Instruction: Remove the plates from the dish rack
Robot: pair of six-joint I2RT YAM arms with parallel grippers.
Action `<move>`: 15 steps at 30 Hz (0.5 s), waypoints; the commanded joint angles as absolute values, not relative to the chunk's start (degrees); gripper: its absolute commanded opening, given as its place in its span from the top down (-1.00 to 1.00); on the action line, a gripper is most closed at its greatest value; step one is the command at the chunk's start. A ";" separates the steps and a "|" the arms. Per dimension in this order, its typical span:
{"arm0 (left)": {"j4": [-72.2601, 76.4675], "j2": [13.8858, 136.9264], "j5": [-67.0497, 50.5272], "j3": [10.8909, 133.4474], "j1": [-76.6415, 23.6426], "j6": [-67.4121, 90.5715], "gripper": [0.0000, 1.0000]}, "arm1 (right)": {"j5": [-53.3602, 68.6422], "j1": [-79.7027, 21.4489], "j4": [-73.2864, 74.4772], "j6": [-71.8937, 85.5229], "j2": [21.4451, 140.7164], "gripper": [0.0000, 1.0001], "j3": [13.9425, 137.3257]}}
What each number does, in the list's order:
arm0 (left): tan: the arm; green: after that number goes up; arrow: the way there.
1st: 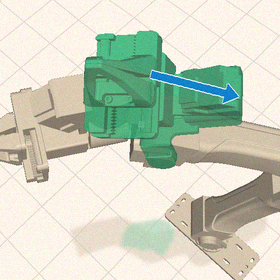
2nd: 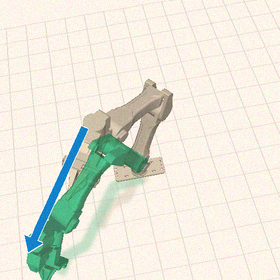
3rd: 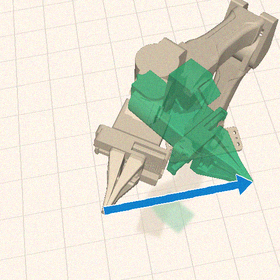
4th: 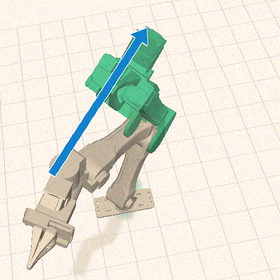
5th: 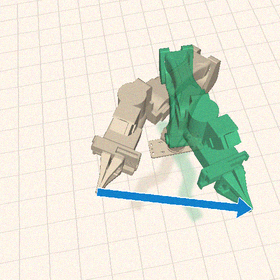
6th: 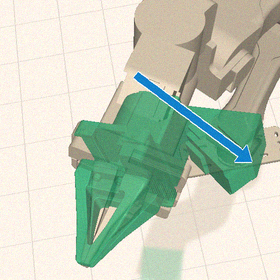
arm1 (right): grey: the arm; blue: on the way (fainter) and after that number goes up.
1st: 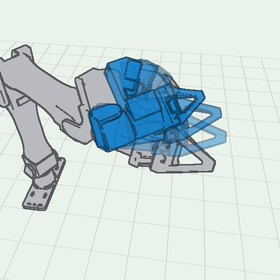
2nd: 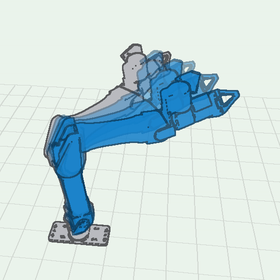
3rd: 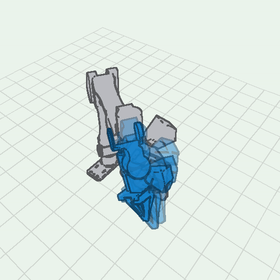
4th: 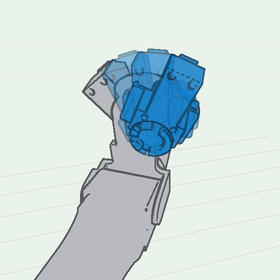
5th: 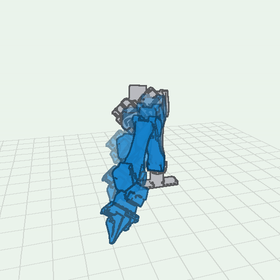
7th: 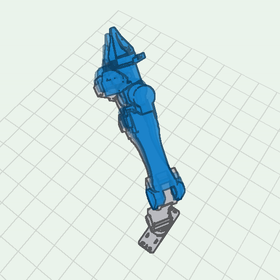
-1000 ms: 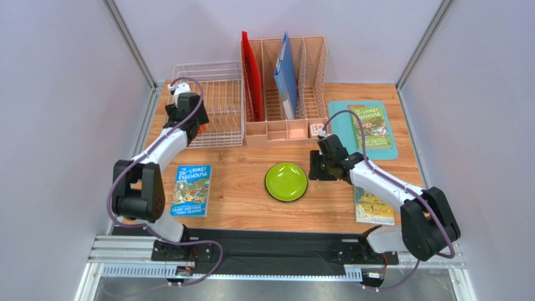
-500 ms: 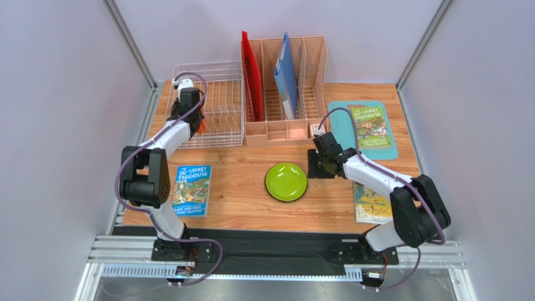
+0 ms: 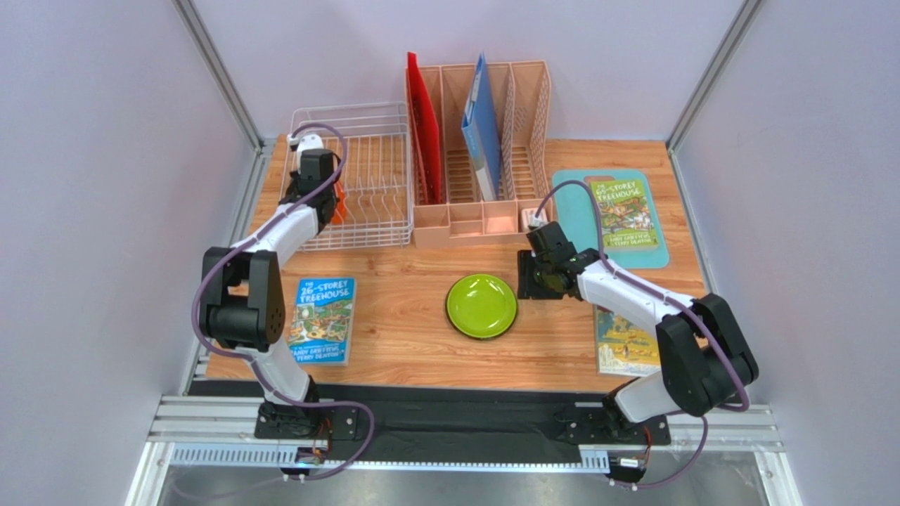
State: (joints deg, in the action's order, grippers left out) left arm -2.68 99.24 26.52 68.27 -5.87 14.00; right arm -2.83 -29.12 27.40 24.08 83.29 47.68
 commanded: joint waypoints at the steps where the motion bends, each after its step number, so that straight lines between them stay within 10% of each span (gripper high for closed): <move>1: -1.76 92.65 23.03 67.59 -6.24 14.59 1.00 | -3.60 -29.27 25.58 24.17 81.48 0.03 47.81; 15: -6.14 79.03 36.65 65.92 -12.03 8.87 1.00 | -3.08 -29.27 25.66 25.40 74.28 0.03 44.48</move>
